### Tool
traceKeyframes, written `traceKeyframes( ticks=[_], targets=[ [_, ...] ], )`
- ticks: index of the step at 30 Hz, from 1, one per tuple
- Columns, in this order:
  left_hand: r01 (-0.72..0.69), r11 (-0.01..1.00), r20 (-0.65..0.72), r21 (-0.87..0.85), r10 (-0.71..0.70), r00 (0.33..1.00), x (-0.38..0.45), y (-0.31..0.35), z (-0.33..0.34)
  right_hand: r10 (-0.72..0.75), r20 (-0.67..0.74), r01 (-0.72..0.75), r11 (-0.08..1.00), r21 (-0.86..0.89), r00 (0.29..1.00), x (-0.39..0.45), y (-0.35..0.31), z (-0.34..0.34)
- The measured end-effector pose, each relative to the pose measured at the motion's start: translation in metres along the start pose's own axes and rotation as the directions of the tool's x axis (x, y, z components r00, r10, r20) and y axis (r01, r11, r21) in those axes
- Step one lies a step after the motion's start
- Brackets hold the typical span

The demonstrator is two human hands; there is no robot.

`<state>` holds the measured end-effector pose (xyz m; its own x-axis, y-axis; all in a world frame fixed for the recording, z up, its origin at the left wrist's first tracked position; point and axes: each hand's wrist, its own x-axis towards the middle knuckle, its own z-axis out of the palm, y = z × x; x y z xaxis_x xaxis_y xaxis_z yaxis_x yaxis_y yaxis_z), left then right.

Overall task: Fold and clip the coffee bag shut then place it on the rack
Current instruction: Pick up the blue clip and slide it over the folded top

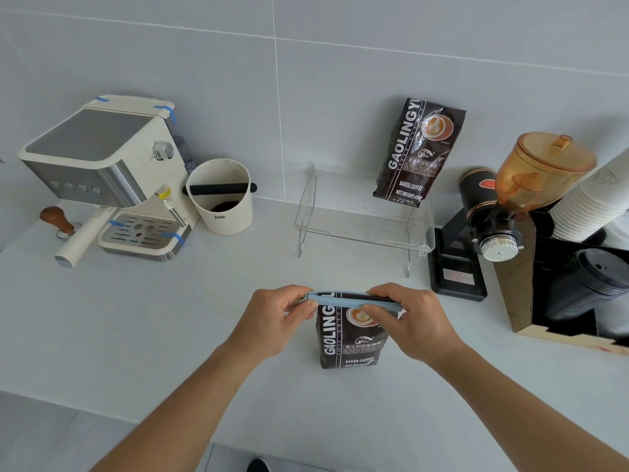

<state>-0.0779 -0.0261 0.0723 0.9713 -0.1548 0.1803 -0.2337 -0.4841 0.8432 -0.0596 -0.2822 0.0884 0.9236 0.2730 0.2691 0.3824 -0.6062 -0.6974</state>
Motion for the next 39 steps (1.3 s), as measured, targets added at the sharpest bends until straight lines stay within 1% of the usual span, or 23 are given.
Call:
traceKeyframes(
  ticks=[2, 6, 10, 13, 16, 20, 25, 28, 30, 31, 32, 34, 36, 37, 39],
  targets=[
    [0.006, 1.0, 0.031, 0.028, -0.007, 1.0, 0.002, -0.001, -0.005, -0.006, 0.03, 0.006, 1.0, -0.007, 1.0, 0.002, 0.001, -0.002],
    [-0.039, 0.995, 0.073, 0.093, 0.032, 0.997, 0.005, -0.001, -0.014, 0.018, 0.08, -0.02, 0.999, 0.03, 0.997, 0.001, 0.004, -0.003],
    [-0.03, 0.996, 0.141, 0.088, 0.018, 0.99, 0.011, 0.003, -0.015, 0.066, 0.11, -0.077, 0.993, 0.094, 0.992, 0.001, 0.007, -0.003],
    [-0.062, 0.994, 0.146, 0.095, 0.048, 0.988, 0.014, 0.008, -0.011, 0.089, 0.143, -0.11, 0.983, 0.147, 0.986, 0.002, 0.008, -0.007],
    [-0.098, 0.988, 0.151, 0.121, 0.079, 0.985, 0.018, 0.013, -0.009, 0.068, 0.168, -0.092, 0.986, 0.139, 0.983, 0.002, 0.01, -0.016],
    [-0.138, 0.976, 0.159, 0.17, 0.111, 0.981, 0.023, 0.02, -0.004, 0.102, 0.16, -0.12, 0.987, 0.111, 0.982, 0.001, 0.016, -0.023],
    [-0.21, 0.955, 0.142, 0.21, 0.183, 0.973, 0.025, 0.025, 0.002, 0.084, 0.079, -0.091, 0.991, 0.095, 0.993, 0.001, 0.014, -0.018],
    [-0.222, 0.951, 0.144, 0.214, 0.194, 0.97, 0.025, 0.026, 0.001, 0.065, 0.061, -0.072, 0.991, 0.116, 0.996, 0.0, 0.012, -0.015],
    [-0.194, 0.961, 0.137, 0.198, 0.169, 0.976, 0.026, 0.025, 0.002, 0.105, 0.088, -0.119, 0.978, 0.17, 0.99, 0.001, 0.012, -0.014],
    [-0.156, 0.973, 0.126, 0.17, 0.136, 0.983, 0.027, 0.024, 0.002, 0.125, 0.109, -0.146, 0.966, 0.212, 0.986, 0.002, 0.014, -0.014],
    [-0.098, 0.988, 0.113, 0.116, 0.085, 0.99, 0.026, 0.022, 0.003, 0.146, 0.135, -0.177, 0.951, 0.252, 0.98, 0.002, 0.015, -0.014],
    [0.065, 0.997, 0.12, -0.036, -0.06, 0.991, 0.025, 0.016, 0.004, 0.187, 0.21, -0.245, 0.923, 0.296, 0.96, 0.001, 0.021, -0.013],
    [0.214, 0.957, 0.176, -0.195, -0.18, 0.968, 0.023, 0.008, 0.006, 0.208, 0.293, -0.287, 0.922, 0.259, 0.933, -0.001, 0.031, -0.011],
    [0.267, 0.929, 0.197, -0.257, -0.22, 0.956, 0.022, 0.003, 0.008, 0.221, 0.331, -0.303, 0.927, 0.222, 0.917, -0.002, 0.035, -0.01],
    [0.333, 0.885, 0.223, -0.324, -0.271, 0.936, 0.018, -0.004, 0.013, 0.267, 0.397, -0.356, 0.919, 0.17, 0.878, -0.004, 0.044, -0.006]
  ],
)
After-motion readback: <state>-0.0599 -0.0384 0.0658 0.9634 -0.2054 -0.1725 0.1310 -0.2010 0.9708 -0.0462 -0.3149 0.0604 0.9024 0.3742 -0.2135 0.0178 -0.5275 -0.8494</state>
